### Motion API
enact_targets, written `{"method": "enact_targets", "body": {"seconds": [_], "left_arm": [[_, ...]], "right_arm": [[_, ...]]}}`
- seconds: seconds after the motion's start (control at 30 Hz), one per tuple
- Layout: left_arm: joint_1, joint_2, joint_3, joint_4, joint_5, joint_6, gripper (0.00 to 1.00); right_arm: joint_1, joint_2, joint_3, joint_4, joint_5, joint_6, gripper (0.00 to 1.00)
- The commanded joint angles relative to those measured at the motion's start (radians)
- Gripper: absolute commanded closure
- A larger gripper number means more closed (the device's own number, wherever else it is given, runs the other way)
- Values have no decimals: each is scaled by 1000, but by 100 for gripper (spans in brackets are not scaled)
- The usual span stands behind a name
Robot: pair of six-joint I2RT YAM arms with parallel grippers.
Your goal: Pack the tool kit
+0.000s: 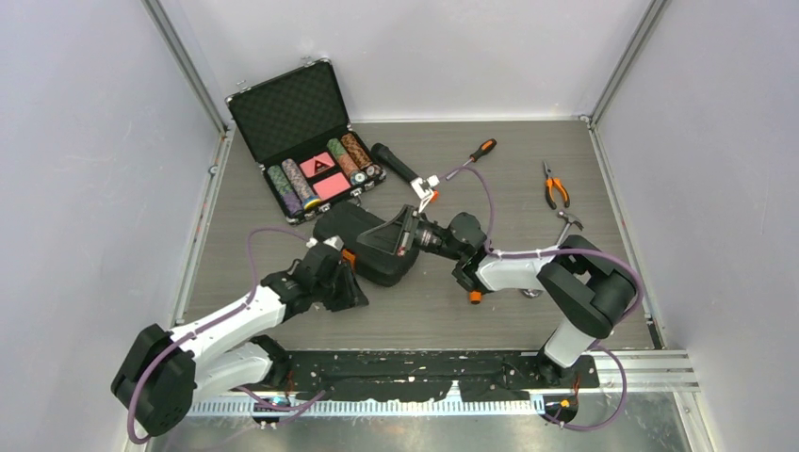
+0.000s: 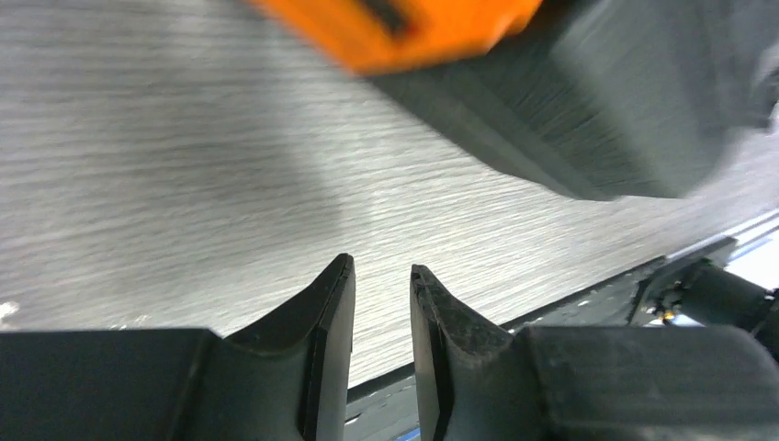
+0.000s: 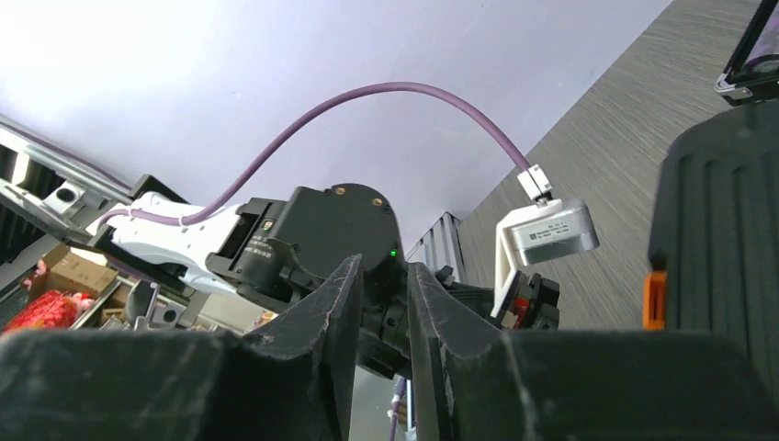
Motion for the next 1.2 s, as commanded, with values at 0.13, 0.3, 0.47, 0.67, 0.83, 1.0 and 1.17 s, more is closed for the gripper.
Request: {"method": "enact_targets", "body": {"seconds": [0.13, 0.3, 0.47, 0.67, 0.83, 1.0, 1.17], "left_arm": [[1, -82, 42, -131, -127, 65, 66], [6, -241, 9, -149, -229, 12, 46], [114, -392, -69, -138, -226, -32, 26], [317, -374, -138, 11, -34, -39, 17], [340, -271, -112, 100, -1, -46, 18], [351, -255, -110, 136, -27, -61, 20], [392, -239, -145, 186, -38, -89, 26]], "right_arm": [[-57, -155, -5, -150, -5, -120, 66], [-58, -285, 106, -773, 157, -471, 47], [-52, -273, 237, -1185, 335, -643, 32], [26, -143, 377, -1384, 514, -708, 25], [68, -14, 486, -1431, 560, -732, 25], [75, 65, 547, -1444, 564, -748, 25], [76, 135, 588, -1481, 576, -766, 24]]}}
